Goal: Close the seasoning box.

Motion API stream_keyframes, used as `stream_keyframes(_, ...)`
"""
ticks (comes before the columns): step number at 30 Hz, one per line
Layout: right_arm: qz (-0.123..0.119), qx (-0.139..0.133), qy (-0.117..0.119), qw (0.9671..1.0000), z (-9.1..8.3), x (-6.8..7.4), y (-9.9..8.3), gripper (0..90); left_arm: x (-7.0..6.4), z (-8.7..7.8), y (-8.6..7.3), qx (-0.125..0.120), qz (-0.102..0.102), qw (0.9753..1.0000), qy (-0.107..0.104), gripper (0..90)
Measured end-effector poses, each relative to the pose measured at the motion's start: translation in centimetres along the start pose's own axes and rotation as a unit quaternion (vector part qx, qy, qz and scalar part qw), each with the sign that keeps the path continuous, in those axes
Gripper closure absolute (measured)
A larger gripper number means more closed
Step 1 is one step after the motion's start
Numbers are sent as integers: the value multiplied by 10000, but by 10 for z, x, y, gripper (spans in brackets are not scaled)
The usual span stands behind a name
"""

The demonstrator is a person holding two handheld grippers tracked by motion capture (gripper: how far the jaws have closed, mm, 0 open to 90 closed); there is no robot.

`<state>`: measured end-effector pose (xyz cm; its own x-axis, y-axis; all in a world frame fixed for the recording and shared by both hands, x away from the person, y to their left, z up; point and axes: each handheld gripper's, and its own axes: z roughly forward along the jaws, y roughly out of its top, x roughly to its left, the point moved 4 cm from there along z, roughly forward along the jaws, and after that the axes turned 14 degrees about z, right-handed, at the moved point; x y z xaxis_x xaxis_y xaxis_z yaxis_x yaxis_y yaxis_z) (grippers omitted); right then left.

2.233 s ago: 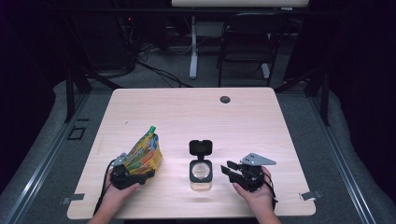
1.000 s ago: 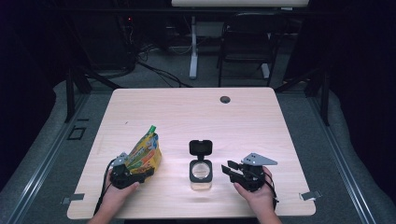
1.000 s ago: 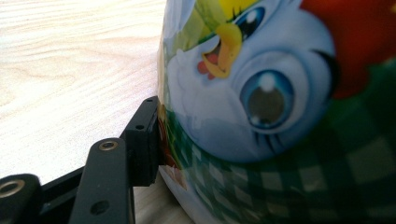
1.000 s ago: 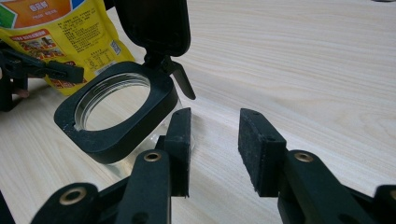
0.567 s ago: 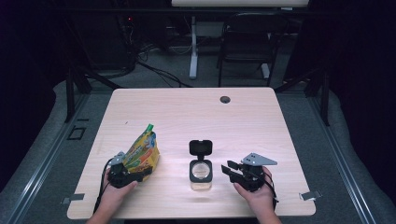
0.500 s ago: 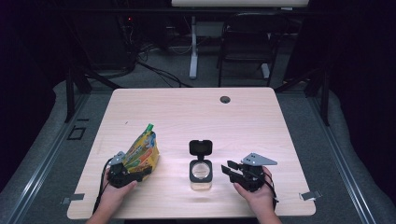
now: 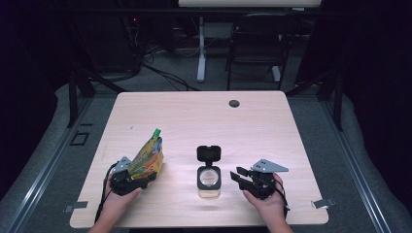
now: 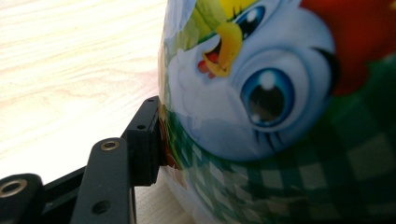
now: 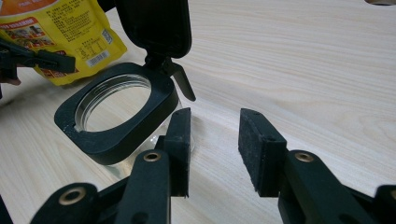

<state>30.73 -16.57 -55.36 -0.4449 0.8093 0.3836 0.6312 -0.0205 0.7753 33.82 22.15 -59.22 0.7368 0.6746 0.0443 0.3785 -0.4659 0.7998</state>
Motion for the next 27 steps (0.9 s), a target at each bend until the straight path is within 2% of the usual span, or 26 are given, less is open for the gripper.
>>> stream_keyframes(9, -188, -102, -34, 9998, 0, 2, 1, 652, -4, -9, 8, 9, 407, 9988, 283, 457)
stream_keyframes(11, -192, -104, -6, 9998, 0, 3, 1, 655, -5, -10, 8, 4, 472, 9983, 336, 456)
stream_keyframes(15, -346, -128, -3, 9993, 0, 4, 1, 658, -7, -11, 10, 34, 579, 9975, 396, 456)
stream_keyframes(17, -354, -146, 2, 9993, 0, 5, 1, 660, -8, -12, 10, 72, 671, 9967, 446, 457)
stream_keyframes(22, -457, 71, 40, 9989, 2, 7, -2, 663, -9, -14, 12, 141, 825, 9949, 560, 456)
stream_keyframes(27, -586, 75, 60, 9982, 4, 10, -3, 648, -11, -17, 14, 225, 1030, 9916, 751, 457)
